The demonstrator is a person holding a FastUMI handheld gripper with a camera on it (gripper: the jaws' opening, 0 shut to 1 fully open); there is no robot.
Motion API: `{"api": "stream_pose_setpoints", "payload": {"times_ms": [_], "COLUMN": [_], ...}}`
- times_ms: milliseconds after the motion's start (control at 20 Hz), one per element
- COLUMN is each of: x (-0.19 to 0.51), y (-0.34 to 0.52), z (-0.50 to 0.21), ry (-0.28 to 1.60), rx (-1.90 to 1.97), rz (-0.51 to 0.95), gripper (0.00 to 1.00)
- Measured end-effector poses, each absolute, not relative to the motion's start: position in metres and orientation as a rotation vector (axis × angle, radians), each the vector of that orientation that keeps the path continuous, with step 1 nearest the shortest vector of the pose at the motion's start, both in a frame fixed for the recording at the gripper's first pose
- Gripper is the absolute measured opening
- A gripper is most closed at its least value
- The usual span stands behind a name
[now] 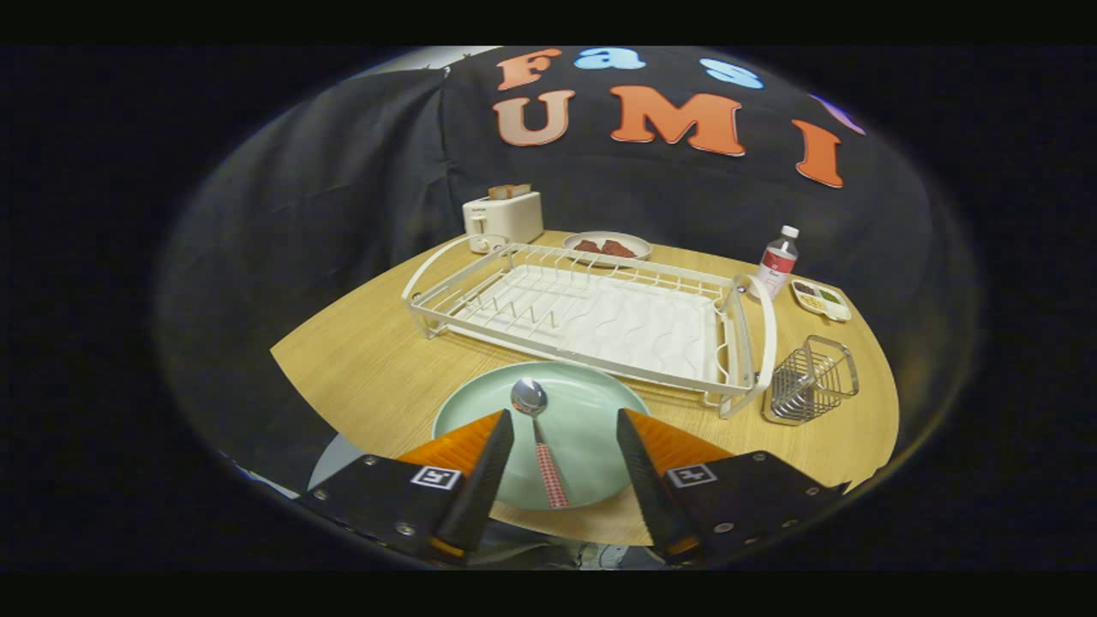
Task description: Take the plate from the dish rack, then take the spoon from the basket and place it into the plate.
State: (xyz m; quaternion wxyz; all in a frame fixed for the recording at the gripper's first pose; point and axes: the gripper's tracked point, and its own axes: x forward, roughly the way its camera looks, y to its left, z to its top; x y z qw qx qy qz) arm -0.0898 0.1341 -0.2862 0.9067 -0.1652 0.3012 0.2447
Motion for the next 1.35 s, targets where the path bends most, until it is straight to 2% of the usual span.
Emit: {"api": "stream_pose_setpoints", "payload": {"times_ms": [100, 200, 800, 1350], "x": [-0.080, -0.070, -0.020, -0.029], "y": [0.124, 0.111, 0.004, -0.071], "z": [-0.272, -0.253, -0.142, -0.065], "ry": [0.605, 0.571, 0.370, 0.211], "rx": [-0.306, -0.294, -0.164, -0.110], "rz": [0.468, 0.431, 0.127, -0.068], "gripper": [0.91, 0.99, 0.98, 0.98]}}
